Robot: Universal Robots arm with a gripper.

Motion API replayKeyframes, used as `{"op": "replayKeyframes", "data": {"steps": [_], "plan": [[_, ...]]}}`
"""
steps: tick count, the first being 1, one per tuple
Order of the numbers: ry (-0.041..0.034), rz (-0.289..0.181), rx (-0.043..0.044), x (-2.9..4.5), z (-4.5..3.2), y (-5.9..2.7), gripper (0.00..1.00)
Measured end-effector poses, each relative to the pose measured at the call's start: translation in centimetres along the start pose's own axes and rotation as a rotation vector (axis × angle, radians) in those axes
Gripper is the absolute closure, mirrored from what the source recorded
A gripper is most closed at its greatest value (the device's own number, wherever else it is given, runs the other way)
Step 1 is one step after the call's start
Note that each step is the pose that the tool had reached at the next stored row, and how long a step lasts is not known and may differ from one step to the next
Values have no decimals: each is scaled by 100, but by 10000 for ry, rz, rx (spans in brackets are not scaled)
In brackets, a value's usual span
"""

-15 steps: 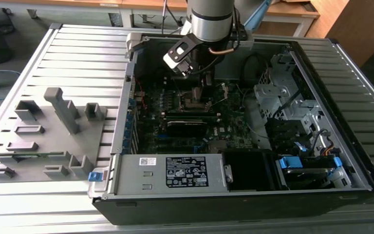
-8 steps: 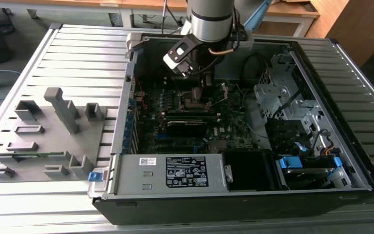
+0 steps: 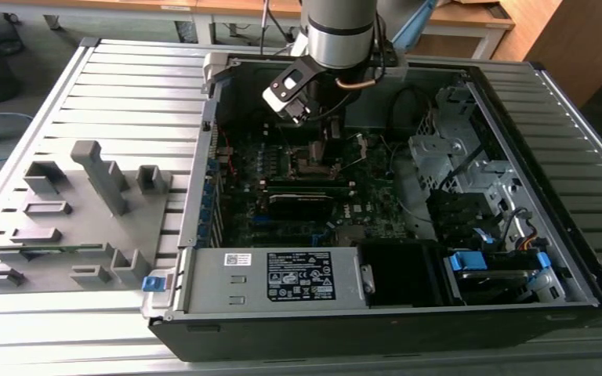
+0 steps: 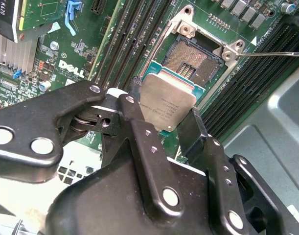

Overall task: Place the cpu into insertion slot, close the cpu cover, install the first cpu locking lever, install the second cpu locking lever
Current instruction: 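Place the cpu into insertion slot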

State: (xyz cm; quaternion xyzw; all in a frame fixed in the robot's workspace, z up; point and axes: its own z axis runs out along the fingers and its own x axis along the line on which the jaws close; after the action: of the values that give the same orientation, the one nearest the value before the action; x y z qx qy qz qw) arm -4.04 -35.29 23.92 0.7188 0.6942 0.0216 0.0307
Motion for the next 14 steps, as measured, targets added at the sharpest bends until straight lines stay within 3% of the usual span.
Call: {"op": "replayKeyframes", "data": {"steps": [14], "plan": [[-2,-31,1,39,19,-3,46]]}}
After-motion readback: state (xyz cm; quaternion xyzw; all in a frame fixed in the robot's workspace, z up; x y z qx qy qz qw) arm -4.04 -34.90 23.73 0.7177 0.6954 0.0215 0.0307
